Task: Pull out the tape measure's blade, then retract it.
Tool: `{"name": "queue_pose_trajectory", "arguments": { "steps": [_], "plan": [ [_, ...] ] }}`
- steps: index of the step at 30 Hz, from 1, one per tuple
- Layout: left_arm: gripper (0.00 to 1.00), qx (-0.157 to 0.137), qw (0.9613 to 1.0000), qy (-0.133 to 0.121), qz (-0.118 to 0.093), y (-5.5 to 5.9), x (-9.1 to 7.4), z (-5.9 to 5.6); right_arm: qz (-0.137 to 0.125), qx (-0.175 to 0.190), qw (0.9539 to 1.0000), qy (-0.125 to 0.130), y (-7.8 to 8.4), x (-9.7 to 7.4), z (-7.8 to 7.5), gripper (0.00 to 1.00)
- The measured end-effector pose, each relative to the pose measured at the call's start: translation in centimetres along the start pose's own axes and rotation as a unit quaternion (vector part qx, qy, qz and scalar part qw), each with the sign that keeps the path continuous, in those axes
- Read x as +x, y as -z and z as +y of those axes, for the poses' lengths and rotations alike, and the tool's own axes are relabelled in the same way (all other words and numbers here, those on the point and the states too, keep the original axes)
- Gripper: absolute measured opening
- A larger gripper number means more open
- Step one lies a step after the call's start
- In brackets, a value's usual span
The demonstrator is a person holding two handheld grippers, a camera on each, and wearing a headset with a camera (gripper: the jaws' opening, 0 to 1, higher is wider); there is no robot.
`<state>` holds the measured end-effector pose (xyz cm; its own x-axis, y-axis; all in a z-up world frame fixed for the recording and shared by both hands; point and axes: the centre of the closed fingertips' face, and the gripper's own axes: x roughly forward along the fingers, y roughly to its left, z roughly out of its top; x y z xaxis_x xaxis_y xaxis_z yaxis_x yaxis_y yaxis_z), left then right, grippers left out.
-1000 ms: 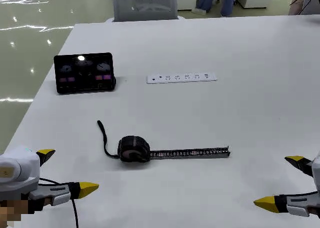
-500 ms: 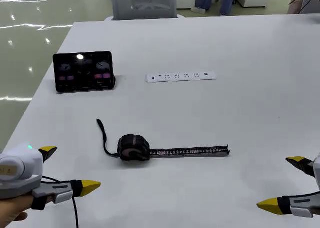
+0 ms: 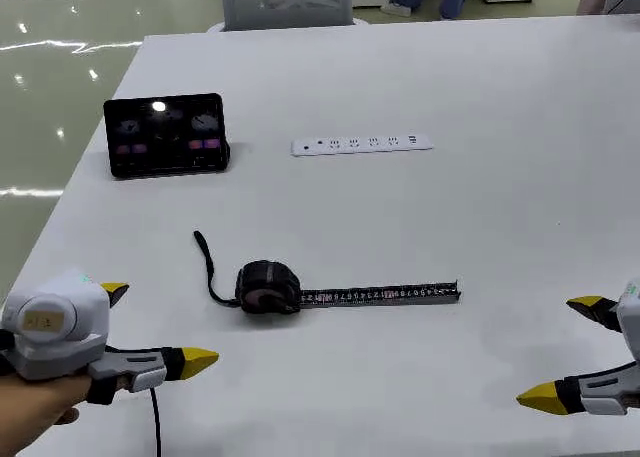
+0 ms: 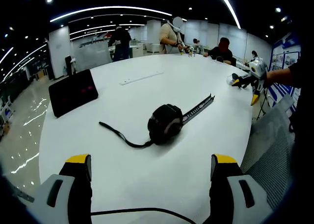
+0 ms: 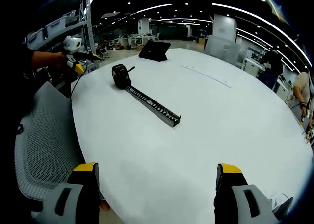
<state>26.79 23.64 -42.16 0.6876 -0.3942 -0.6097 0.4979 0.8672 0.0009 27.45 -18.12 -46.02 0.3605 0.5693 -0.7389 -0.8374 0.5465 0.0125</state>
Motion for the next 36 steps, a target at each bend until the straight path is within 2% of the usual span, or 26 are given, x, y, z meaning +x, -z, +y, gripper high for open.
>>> {"name": "queue_pose_trajectory", "arguments": {
  "steps": [6,8,16,21,25,29,32,36],
  "plan": [
    [0.99,0.000,0.9999,0.009,-0.007,-1.6,1.4,-1.2,0.010,-0.027,0.9995,-0.007,-1.1,0.6,-0.8,0.99],
    [0.99,-0.009,0.9998,0.013,-0.009,-2.3,1.8,-1.7,0.017,-0.042,0.9989,-0.009,-1.4,0.8,-1.2,0.99],
    [0.99,0.000,0.9995,0.016,-0.028,-4.5,3.3,-2.8,0.026,-0.050,0.9982,-0.019,-2.6,1.6,-2.7,0.99],
    [0.99,-0.006,0.9995,0.019,-0.024,-5.0,4.2,-3.3,0.041,-0.065,0.9966,-0.029,-2.8,2.1,-3.3,0.99],
    [0.99,-0.011,0.9997,0.015,-0.014,-5.1,4.9,-3.6,0.053,-0.079,0.9948,-0.036,-3.1,2.7,-3.7,0.99],
    [0.99,-0.001,0.9999,-0.001,-0.011,-5.2,5.3,-3.5,0.056,-0.094,0.9931,-0.042,-3.6,3.2,-4.3,0.99],
    [0.99,0.001,0.9996,0.002,-0.028,-5.8,5.4,-3.8,0.060,-0.110,0.9908,-0.050,-4.1,3.7,-4.4,0.99],
    [0.99,-0.011,0.9995,0.004,-0.031,-6.1,5.9,-4.3,0.078,-0.130,0.9868,-0.057,-4.2,4.4,-4.6,0.99]
  ]
}}
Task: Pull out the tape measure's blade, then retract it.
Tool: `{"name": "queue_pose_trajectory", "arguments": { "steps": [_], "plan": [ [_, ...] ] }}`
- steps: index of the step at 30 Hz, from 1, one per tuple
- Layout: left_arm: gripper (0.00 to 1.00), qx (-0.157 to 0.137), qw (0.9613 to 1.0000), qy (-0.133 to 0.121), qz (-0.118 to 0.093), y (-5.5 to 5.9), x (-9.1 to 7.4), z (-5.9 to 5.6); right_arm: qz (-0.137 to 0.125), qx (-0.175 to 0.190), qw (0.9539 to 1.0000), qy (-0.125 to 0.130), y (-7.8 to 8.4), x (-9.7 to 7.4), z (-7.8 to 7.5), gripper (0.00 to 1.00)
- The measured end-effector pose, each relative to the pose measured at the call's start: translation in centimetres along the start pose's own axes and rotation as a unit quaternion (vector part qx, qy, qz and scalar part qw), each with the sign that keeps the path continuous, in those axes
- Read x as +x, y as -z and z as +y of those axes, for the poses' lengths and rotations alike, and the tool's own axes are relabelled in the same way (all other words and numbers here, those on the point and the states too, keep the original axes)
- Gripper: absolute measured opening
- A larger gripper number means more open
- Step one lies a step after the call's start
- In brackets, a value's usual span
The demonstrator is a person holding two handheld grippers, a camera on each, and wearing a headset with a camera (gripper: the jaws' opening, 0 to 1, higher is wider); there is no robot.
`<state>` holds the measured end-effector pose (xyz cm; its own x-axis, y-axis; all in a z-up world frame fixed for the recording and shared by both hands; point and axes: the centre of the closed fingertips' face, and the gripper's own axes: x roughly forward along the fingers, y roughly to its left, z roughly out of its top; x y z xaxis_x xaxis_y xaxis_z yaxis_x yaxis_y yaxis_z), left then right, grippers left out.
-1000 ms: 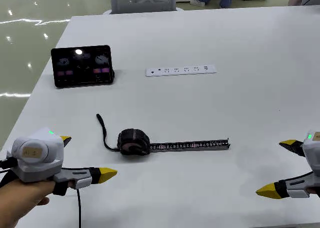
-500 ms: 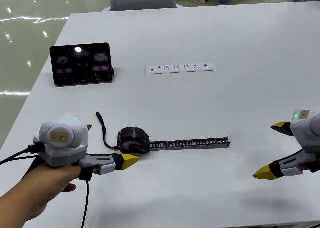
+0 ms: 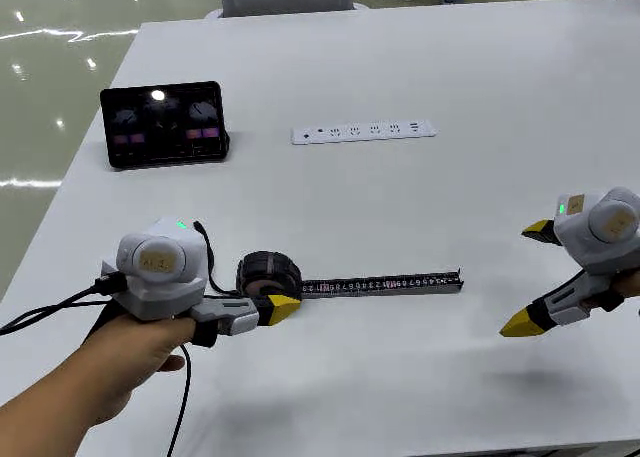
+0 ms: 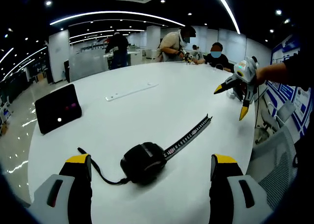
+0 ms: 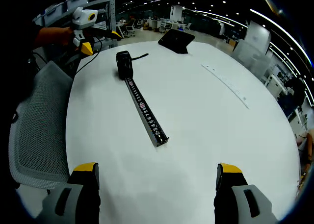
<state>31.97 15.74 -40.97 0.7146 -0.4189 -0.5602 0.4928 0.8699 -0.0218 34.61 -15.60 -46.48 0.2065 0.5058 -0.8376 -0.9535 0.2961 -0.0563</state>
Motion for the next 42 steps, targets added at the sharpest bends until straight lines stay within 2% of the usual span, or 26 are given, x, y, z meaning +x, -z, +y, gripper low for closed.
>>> {"name": "queue_pose_trajectory", "arguments": {
  "steps": [5,9,10,11,12,14,18,24,29,33,38,42],
  "plan": [
    [0.99,-0.020,0.9997,-0.009,0.007,0.2,0.9,0.1,0.005,-0.010,0.9999,-0.008,-0.6,0.7,-0.3,0.99],
    [0.99,-0.034,0.9992,-0.022,0.003,-0.1,1.6,0.2,0.006,-0.021,0.9996,-0.015,-1.3,1.2,-0.5,0.99],
    [0.99,-0.037,0.9989,-0.030,0.000,-0.2,1.7,0.3,0.007,-0.024,0.9995,-0.018,-1.5,1.4,-0.5,0.99],
    [0.99,-0.031,0.9980,-0.053,-0.015,-0.7,1.8,1.0,0.009,-0.027,0.9994,-0.020,-1.6,1.6,-0.6,0.99],
    [0.99,-0.021,0.9976,-0.062,-0.020,-0.9,1.9,1.1,0.011,-0.031,0.9992,-0.022,-1.7,1.8,-0.7,0.99],
    [0.99,-0.013,0.9978,-0.065,-0.011,-0.5,2.3,0.8,0.015,-0.038,0.9989,-0.025,-1.8,2.1,-0.7,0.99],
    [0.99,-0.022,0.9964,-0.079,-0.024,-1.3,2.9,0.7,0.019,-0.048,0.9981,-0.033,-2.1,2.9,-0.8,0.99],
    [0.99,-0.035,0.9952,-0.086,-0.031,-1.7,4.0,0.1,0.025,-0.061,0.9968,-0.045,-2.6,4.0,-0.9,0.99],
    [0.99,-0.038,0.9952,-0.083,-0.034,-1.2,5.0,-0.6,0.035,-0.087,0.9942,-0.052,-2.7,4.8,-1.2,0.96],
    [0.99,-0.054,0.9930,-0.096,-0.044,-0.7,5.9,-0.3,0.042,-0.110,0.9911,-0.062,-2.7,5.3,-1.1,0.92],
    [0.99,-0.071,0.9901,-0.111,-0.049,-0.5,6.5,0.1,0.046,-0.121,0.9891,-0.070,-2.8,5.8,-1.2,0.86],
    [0.99,-0.077,0.9891,-0.117,-0.044,0.0,7.0,0.1,0.048,-0.127,0.9879,-0.076,-2.9,6.2,-1.1,0.82]
  ]
}}
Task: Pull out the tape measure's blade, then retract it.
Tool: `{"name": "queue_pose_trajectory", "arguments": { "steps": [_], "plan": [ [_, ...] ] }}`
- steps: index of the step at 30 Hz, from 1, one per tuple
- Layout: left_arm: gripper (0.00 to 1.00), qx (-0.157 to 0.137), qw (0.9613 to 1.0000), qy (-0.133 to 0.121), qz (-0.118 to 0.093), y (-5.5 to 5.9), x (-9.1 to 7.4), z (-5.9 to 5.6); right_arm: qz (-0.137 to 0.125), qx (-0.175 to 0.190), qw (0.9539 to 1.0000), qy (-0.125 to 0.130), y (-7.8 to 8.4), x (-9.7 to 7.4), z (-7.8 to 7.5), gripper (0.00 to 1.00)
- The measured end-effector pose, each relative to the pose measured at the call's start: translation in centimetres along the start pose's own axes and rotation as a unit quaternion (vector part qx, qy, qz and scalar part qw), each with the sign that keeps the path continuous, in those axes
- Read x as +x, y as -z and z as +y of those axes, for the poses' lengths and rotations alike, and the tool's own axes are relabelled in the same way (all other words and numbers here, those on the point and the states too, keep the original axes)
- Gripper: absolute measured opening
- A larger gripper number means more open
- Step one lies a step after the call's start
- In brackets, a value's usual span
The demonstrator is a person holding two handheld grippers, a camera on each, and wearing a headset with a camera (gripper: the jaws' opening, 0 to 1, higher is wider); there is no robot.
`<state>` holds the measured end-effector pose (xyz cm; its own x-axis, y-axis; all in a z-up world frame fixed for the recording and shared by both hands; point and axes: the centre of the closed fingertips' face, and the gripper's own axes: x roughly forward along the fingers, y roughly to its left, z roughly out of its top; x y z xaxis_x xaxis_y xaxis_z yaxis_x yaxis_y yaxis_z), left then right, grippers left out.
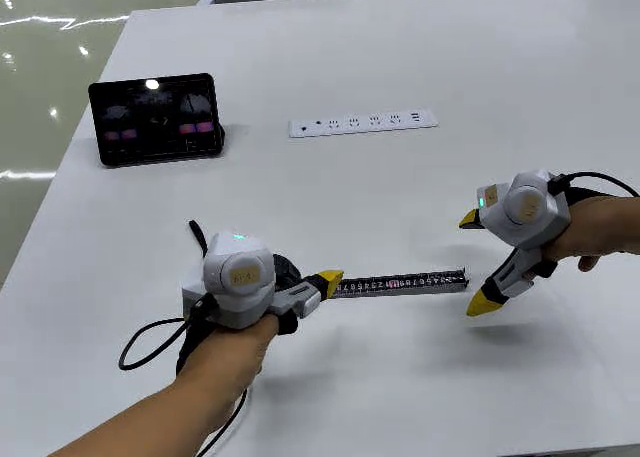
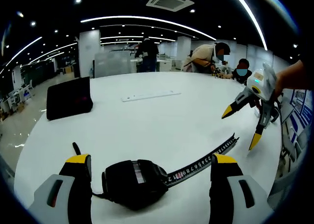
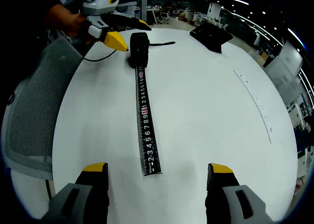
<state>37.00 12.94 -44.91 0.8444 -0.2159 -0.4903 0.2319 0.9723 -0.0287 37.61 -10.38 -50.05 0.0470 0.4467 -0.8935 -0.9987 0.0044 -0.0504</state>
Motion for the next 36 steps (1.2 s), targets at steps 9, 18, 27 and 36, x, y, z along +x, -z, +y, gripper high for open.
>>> {"name": "queue_pose_trajectory", "arguments": {
  "steps": [9,18,27,36],
  "plan": [
    [0.99,-0.027,0.9990,-0.024,-0.026,0.8,0.7,1.4,0.008,-0.017,0.9997,-0.013,0.5,0.7,0.3,0.65],
    [0.99,-0.032,0.9986,-0.035,-0.023,1.5,1.0,2.4,0.009,-0.028,0.9992,-0.027,0.7,0.9,0.7,0.43],
    [0.99,-0.039,0.9985,-0.033,-0.021,1.8,0.7,1.8,0.020,-0.041,0.9984,-0.034,1.4,1.3,0.9,0.24],
    [0.99,-0.037,0.9987,-0.028,-0.020,1.8,0.6,1.2,0.023,-0.047,0.9980,-0.037,1.4,1.5,1.1,0.16]
  ]
}}
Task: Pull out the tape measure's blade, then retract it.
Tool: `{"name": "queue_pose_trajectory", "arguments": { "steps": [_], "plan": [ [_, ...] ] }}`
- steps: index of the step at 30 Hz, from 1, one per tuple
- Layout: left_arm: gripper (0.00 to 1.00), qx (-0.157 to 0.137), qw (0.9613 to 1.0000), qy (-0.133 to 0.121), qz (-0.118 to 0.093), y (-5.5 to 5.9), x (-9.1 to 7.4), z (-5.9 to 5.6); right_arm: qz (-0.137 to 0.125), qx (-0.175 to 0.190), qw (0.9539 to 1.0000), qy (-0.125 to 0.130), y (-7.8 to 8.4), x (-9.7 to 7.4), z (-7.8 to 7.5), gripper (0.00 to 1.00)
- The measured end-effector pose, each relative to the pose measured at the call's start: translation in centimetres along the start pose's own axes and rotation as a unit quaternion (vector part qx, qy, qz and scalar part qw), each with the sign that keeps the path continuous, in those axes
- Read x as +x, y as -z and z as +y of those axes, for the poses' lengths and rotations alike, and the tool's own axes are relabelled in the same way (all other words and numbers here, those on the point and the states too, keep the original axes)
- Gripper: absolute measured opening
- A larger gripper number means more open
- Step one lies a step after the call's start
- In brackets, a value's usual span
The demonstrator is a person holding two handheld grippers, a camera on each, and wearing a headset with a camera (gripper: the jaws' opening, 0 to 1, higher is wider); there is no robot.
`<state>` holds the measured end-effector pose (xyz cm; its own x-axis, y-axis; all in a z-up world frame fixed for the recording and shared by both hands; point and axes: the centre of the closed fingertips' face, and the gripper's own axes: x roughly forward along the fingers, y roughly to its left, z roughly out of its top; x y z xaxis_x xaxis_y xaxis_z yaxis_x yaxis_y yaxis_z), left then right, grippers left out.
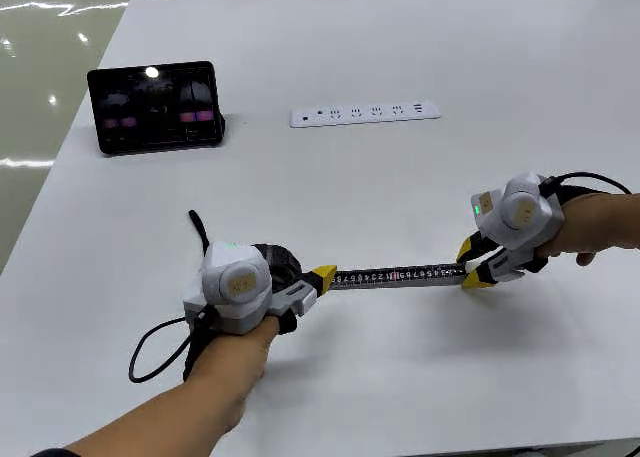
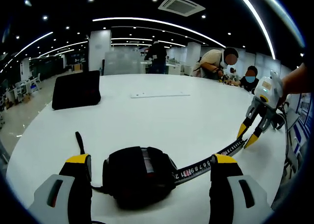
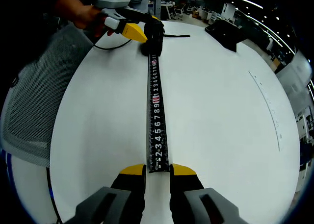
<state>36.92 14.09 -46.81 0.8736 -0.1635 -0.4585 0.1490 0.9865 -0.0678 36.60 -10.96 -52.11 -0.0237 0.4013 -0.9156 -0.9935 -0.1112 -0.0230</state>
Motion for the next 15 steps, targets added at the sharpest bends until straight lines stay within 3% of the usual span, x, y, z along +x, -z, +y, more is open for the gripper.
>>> {"name": "queue_pose_trajectory", "arguments": {
  "steps": [9,15],
  "plan": [
    [0.99,-0.010,0.9999,0.002,0.005,0.4,0.2,-0.3,0.000,0.016,0.9998,-0.009,-0.1,0.1,0.0,0.12],
    [0.96,-0.014,0.9997,-0.009,0.015,1.0,0.4,0.1,0.018,0.011,0.9997,-0.014,0.0,0.3,0.0,0.11]
  ]
}}
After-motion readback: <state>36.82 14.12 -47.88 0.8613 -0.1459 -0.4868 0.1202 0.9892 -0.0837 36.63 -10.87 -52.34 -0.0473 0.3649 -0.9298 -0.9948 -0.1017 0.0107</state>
